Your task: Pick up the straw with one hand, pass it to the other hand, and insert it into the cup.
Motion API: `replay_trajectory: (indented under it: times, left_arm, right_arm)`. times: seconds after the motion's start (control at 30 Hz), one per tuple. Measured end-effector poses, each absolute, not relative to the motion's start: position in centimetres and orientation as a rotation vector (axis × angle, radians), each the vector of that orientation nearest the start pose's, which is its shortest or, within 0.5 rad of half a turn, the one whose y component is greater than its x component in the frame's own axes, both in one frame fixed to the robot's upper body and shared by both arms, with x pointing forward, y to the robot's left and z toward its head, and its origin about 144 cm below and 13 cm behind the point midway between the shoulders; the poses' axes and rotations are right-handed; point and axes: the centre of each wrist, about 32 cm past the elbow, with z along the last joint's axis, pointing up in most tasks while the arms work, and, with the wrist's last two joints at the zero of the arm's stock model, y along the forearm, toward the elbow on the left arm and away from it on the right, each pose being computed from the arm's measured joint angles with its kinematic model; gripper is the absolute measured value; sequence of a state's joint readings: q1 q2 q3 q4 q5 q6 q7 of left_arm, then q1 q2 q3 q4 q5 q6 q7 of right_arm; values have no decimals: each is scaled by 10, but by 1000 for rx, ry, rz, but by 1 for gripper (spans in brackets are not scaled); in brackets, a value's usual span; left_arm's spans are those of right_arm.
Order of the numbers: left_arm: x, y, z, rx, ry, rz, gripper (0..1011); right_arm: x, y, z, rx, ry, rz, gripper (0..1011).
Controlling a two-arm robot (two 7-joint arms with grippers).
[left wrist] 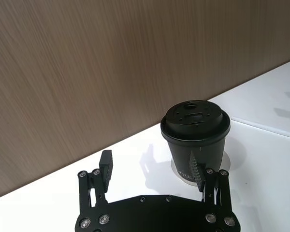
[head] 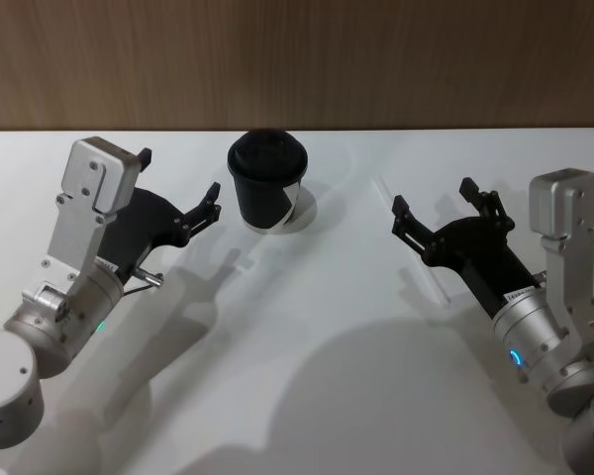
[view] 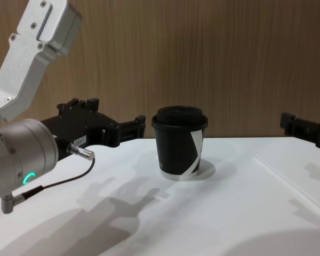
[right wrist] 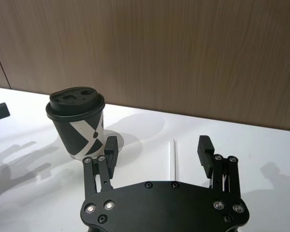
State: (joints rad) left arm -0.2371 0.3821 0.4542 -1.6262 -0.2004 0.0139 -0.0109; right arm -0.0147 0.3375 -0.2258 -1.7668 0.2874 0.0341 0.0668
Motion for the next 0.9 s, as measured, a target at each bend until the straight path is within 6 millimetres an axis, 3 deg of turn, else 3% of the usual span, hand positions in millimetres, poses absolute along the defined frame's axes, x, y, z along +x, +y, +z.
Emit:
replay_trajectory:
  times: [0.9]
  left_arm:
    - [492, 198, 1204, 61, -268, 1124, 1001]
  right_arm:
    - [443, -237, 1189, 26, -75, -1229, 1001]
